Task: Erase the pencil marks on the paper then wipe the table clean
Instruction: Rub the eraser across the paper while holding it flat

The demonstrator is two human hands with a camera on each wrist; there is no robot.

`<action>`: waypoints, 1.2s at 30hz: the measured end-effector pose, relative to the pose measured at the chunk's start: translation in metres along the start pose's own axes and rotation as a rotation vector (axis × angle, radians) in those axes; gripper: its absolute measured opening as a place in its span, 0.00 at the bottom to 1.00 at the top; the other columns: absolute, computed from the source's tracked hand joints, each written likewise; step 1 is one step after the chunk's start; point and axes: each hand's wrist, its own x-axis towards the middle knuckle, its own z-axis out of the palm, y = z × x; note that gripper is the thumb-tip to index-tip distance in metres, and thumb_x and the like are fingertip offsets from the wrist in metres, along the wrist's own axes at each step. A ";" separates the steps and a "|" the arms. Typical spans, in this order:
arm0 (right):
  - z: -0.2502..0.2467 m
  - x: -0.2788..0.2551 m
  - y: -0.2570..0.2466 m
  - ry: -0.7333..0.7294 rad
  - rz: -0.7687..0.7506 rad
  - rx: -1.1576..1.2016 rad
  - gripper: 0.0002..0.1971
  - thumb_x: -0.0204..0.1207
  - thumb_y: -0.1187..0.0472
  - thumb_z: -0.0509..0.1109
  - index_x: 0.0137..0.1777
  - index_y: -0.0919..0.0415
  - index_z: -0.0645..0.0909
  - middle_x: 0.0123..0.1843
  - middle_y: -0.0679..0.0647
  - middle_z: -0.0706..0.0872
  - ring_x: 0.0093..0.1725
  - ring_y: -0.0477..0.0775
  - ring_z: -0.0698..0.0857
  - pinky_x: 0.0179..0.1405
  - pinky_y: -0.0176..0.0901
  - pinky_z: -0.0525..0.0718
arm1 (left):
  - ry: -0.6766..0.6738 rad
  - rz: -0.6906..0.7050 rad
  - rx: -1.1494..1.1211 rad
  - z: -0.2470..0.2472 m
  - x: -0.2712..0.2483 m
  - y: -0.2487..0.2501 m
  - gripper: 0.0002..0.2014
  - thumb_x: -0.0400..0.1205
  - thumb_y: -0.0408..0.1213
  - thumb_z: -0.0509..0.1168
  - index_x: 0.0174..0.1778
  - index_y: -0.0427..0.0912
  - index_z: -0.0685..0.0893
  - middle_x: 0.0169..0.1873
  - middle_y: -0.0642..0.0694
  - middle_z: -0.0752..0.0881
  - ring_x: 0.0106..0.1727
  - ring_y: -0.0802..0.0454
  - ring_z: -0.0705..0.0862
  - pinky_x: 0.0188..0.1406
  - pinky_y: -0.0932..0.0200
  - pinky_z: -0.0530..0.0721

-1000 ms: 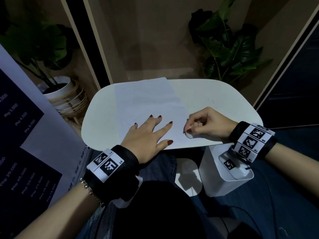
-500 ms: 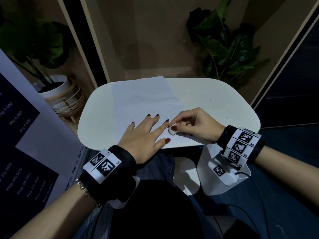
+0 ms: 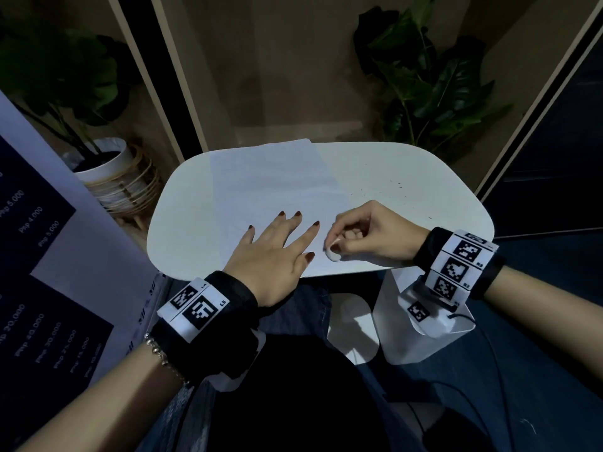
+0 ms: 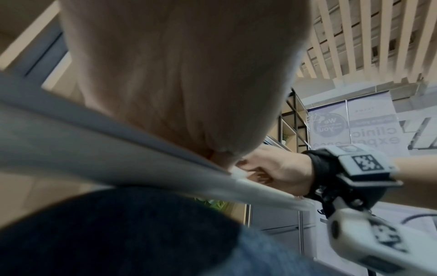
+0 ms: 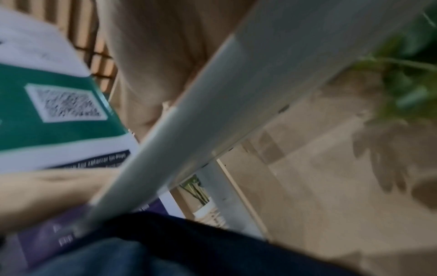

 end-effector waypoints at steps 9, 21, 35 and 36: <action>0.004 0.002 0.002 0.026 0.011 0.109 0.05 0.73 0.71 0.78 0.47 0.72 0.89 0.30 0.65 0.83 0.34 0.56 0.76 0.46 0.47 0.84 | -0.024 -0.005 -0.003 -0.002 0.000 0.000 0.26 0.91 0.52 0.38 0.85 0.63 0.37 0.86 0.56 0.37 0.85 0.55 0.35 0.84 0.41 0.41; -0.002 0.002 0.006 -0.002 0.038 0.082 0.06 0.70 0.81 0.71 0.40 0.73 0.86 0.38 0.76 0.84 0.37 0.58 0.80 0.43 0.45 0.83 | -0.001 -0.007 -0.010 0.000 0.000 0.000 0.26 0.91 0.52 0.38 0.85 0.63 0.38 0.86 0.56 0.37 0.85 0.55 0.35 0.84 0.40 0.41; 0.011 -0.011 0.001 0.175 -0.113 -0.272 0.03 0.72 0.67 0.76 0.42 0.59 0.90 0.37 0.56 0.90 0.36 0.51 0.85 0.41 0.41 0.82 | 0.035 -0.023 -0.006 0.005 0.001 0.001 0.26 0.91 0.51 0.37 0.85 0.64 0.38 0.86 0.55 0.38 0.85 0.55 0.35 0.84 0.39 0.40; 0.015 -0.011 -0.001 0.137 -0.145 -0.333 0.02 0.71 0.65 0.77 0.43 0.59 0.89 0.38 0.54 0.90 0.36 0.52 0.86 0.41 0.42 0.83 | 0.033 -0.026 -0.005 0.005 0.001 0.001 0.26 0.91 0.51 0.37 0.85 0.64 0.38 0.86 0.55 0.37 0.85 0.55 0.35 0.83 0.38 0.40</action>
